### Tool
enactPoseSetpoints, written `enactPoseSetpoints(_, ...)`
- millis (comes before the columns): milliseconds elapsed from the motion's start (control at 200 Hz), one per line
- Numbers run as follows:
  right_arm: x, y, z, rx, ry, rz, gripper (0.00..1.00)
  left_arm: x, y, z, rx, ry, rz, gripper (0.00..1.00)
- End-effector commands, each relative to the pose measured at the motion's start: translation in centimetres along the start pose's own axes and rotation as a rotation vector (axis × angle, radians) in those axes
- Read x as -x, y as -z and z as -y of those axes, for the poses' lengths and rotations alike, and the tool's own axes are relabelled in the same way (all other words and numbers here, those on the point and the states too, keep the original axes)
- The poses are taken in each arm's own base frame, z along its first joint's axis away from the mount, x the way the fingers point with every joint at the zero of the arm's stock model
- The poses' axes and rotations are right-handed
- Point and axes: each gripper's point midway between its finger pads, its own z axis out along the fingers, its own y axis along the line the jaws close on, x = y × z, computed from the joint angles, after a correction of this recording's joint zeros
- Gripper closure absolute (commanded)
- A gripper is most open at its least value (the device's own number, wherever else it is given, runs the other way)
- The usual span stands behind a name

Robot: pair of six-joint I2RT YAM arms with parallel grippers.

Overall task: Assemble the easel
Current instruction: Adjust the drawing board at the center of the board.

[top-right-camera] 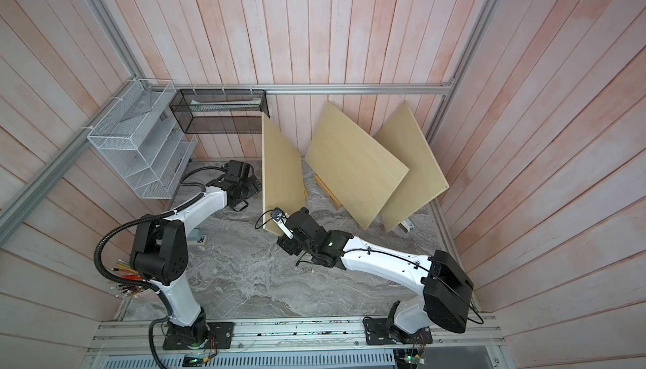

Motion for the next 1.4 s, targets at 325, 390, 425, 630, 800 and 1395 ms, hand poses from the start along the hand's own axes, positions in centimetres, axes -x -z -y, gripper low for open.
enactPoseSetpoints(325,8.4,7.4,11.5,-0.449,-0.298,0.354,0.53,-0.4,0.2,0.5,-0.016,-0.001,-0.016,0.0)
enactPoseSetpoints(390,8.7,7.9,11.7,-0.446,-0.312,0.377,0.59,-0.5,0.1,0.5,-0.018,-0.002,-0.018,0.0)
enactPoseSetpoints(425,8.8,8.1,11.8,-0.446,-0.322,0.387,0.61,-0.5,0.1,0.5,-0.018,-0.002,-0.019,0.0)
enactPoseSetpoints(630,9.2,9.0,11.9,-0.446,-0.352,0.441,0.92,-0.8,-0.1,0.3,-0.013,-0.008,-0.03,0.0)
enactPoseSetpoints(800,9.2,10.0,12.3,-0.467,-0.379,0.503,1.0,-0.9,-0.1,0.3,-0.012,-0.015,-0.034,0.0)
enactPoseSetpoints(1395,8.7,13.8,12.2,-0.468,-0.464,0.64,1.0,-1.0,-0.2,0.5,-0.011,-0.021,-0.046,0.0)
